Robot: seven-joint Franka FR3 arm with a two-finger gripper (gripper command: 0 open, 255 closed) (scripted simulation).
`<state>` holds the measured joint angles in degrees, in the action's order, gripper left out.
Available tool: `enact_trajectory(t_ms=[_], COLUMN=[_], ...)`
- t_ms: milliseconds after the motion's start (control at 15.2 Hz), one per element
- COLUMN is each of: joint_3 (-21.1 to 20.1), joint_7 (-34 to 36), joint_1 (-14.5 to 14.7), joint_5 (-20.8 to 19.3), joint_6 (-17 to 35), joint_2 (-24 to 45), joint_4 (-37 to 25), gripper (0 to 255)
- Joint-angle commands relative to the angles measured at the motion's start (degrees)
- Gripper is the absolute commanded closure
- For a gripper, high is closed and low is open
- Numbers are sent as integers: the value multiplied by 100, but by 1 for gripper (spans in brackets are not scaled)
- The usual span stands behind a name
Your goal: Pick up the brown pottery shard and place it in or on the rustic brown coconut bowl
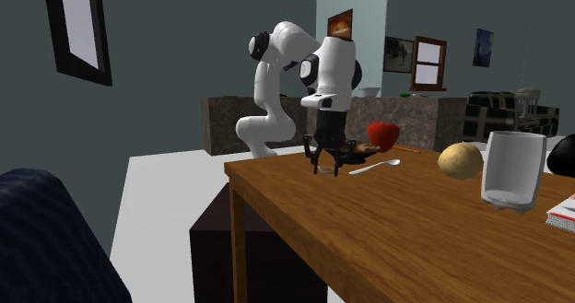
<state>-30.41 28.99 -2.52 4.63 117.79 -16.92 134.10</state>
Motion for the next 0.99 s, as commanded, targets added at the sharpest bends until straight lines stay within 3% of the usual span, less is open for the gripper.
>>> enact_trajectory(t_ms=[0,924], joint_3=[1,170], joint_7=[25,-116], joint_1=[-7,-8], joint_5=[-8,47], joint_6=[-119,-1229], joint_2=[-3,-296], joint_4=[-35,-876], gripper=[255,255])
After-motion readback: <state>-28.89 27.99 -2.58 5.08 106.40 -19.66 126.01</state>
